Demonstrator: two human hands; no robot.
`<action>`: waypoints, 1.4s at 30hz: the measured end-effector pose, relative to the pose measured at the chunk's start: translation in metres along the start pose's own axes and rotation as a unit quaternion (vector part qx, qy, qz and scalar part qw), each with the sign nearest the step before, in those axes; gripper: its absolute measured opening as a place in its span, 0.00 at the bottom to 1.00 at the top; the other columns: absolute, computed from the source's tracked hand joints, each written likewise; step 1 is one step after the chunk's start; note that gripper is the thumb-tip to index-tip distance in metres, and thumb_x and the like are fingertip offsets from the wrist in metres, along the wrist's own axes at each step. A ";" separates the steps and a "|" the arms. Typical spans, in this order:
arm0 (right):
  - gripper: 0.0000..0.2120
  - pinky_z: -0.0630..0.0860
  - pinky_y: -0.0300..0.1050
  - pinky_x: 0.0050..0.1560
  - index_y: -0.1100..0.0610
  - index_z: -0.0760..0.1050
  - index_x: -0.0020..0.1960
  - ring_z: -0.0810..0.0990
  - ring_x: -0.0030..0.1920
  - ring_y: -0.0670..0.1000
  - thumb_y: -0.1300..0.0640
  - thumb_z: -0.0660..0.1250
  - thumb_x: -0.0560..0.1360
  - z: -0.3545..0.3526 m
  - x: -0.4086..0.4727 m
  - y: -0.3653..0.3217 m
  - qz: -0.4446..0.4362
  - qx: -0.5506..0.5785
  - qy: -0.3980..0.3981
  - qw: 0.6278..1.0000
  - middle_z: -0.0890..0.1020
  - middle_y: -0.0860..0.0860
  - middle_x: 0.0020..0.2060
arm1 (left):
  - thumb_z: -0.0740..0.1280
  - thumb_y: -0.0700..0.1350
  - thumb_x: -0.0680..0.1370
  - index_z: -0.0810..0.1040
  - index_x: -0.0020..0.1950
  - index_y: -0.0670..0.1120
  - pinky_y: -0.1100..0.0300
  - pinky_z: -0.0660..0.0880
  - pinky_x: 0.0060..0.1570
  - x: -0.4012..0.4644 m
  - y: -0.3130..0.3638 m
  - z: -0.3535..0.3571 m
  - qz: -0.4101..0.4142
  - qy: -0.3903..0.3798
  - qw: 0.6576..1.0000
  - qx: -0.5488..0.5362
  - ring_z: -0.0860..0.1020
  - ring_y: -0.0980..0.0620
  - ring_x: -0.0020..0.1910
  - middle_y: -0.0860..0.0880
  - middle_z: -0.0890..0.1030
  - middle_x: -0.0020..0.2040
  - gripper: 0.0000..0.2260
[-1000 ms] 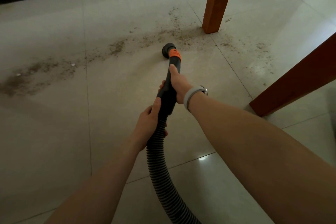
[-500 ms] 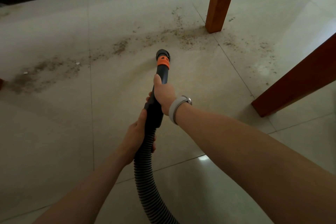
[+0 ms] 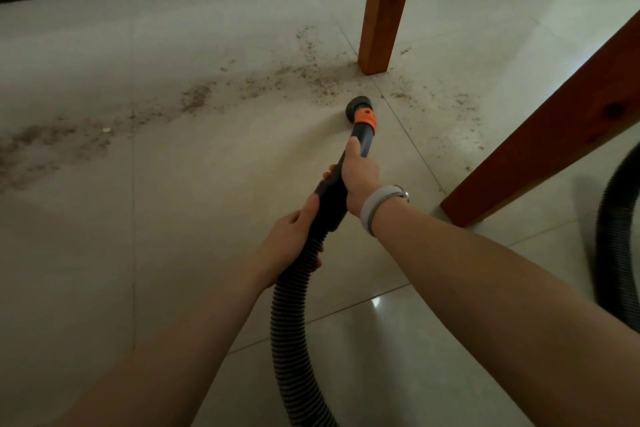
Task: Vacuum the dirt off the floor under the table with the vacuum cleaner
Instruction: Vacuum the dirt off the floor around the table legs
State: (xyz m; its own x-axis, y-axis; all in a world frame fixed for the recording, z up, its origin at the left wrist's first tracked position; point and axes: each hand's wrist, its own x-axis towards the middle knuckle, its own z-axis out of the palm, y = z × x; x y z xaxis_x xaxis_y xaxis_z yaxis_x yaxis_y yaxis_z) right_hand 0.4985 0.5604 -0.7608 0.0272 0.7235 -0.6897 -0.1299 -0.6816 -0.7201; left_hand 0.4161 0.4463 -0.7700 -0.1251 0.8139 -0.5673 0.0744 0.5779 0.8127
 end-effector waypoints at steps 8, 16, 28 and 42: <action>0.22 0.81 0.51 0.47 0.61 0.68 0.61 0.78 0.32 0.53 0.44 0.59 0.79 -0.030 0.024 -0.023 0.001 0.048 0.011 0.999 0.78 0.55 0.36 | 0.55 0.61 0.79 0.74 0.52 0.37 0.53 0.79 0.37 0.021 0.015 0.028 0.042 -0.005 0.998 0.047 0.79 0.48 0.30 0.43 0.79 0.38 0.26; 0.20 0.80 0.53 0.50 0.60 0.68 0.58 0.78 0.33 0.53 0.43 0.59 0.79 -0.027 0.043 -0.034 0.001 0.040 0.015 0.999 0.77 0.54 0.37 | 0.54 0.62 0.78 0.74 0.49 0.39 0.50 0.79 0.41 0.039 0.022 0.032 0.045 0.008 0.997 0.069 0.79 0.46 0.31 0.43 0.79 0.38 0.26; 0.24 0.79 0.45 0.33 0.60 0.69 0.57 0.75 0.22 0.50 0.40 0.61 0.76 -0.044 0.061 -0.025 0.036 0.132 -0.042 0.990 0.75 0.52 0.28 | 0.55 0.63 0.78 0.71 0.43 0.45 0.61 0.74 0.28 0.048 0.023 0.036 0.052 -0.010 0.992 0.117 0.78 0.50 0.28 0.46 0.77 0.36 0.22; 0.20 0.77 0.44 0.34 0.59 0.69 0.44 0.73 0.22 0.49 0.41 0.61 0.77 -0.041 0.044 -0.008 0.056 0.155 -0.080 0.983 0.74 0.52 0.27 | 0.56 0.61 0.78 0.71 0.44 0.46 0.64 0.74 0.26 0.030 0.006 0.031 0.055 0.003 0.994 0.095 0.77 0.52 0.27 0.47 0.77 0.36 0.19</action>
State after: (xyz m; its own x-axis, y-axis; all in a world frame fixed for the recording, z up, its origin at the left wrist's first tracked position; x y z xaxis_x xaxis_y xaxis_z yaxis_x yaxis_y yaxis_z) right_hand 0.5417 0.5929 -0.7885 -0.1582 0.6714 -0.7240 -0.4190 -0.7096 -0.5665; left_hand 0.4433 0.4765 -0.7860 -0.1129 0.8723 -0.4758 0.2727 0.4877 0.8293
